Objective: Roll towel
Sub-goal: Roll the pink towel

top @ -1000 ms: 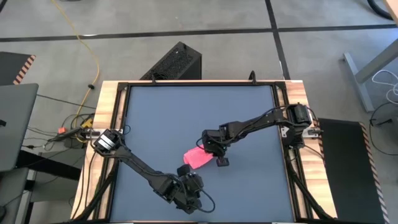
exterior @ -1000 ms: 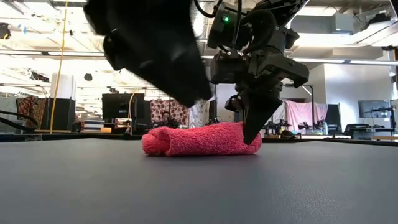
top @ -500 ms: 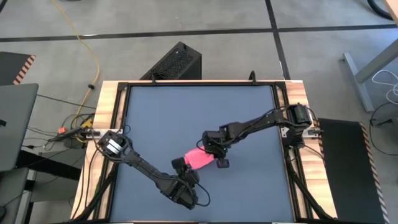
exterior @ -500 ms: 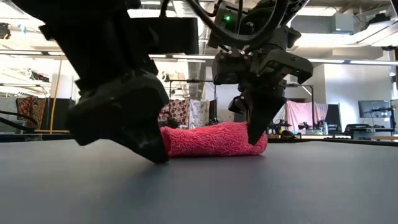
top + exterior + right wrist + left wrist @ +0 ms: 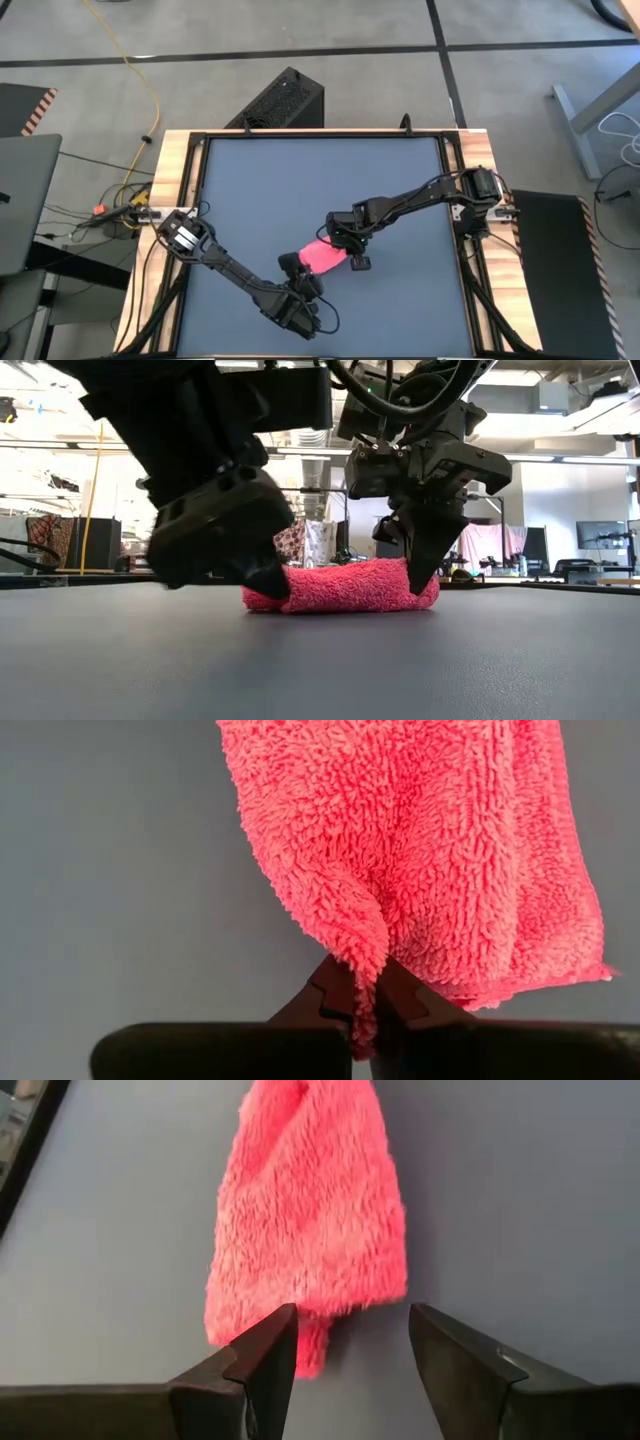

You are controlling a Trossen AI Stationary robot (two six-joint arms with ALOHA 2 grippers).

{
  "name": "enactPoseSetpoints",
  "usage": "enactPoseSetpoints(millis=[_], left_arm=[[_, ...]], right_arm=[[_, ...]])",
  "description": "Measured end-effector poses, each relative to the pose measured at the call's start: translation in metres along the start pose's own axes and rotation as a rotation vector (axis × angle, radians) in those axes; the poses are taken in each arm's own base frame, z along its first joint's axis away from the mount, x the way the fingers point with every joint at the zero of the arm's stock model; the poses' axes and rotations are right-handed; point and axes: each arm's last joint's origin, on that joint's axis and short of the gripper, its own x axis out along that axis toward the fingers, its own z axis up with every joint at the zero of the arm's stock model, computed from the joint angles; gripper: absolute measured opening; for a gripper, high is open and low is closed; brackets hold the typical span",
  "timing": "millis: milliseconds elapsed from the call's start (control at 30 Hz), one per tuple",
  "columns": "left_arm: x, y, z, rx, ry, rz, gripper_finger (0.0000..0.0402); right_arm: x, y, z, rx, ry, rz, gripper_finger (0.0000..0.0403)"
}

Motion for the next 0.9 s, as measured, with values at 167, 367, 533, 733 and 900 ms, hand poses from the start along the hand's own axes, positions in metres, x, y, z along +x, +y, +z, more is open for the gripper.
enactPoseSetpoints(millis=[167, 367, 533, 733, 900], left_arm=[[0.002, 0.000, 0.004, -0.047, -0.019, -0.004, 0.0185], [0.010, 0.005, 0.012, -0.099, -0.065, 0.032, 0.0185], [0.027, 0.009, 0.019, -0.173, -0.019, -0.012, 0.0185], [0.034, 0.013, 0.024, -0.190, 0.000, -0.033, 0.0185], [0.023, 0.002, 0.020, -0.109, -0.005, -0.106, 0.0185]], right_arm=[[0.000, 0.000, 0.000, -0.001, -0.003, 0.000, 0.0029], [0.000, 0.000, 0.000, -0.001, -0.003, 0.000, 0.0029], [0.000, 0.000, 0.000, 0.000, -0.002, 0.000, 0.0029], [0.000, 0.000, 0.000, 0.000, 0.001, 0.000, 0.0029], [0.000, 0.000, 0.000, -0.006, 0.001, -0.001, 0.0029]])
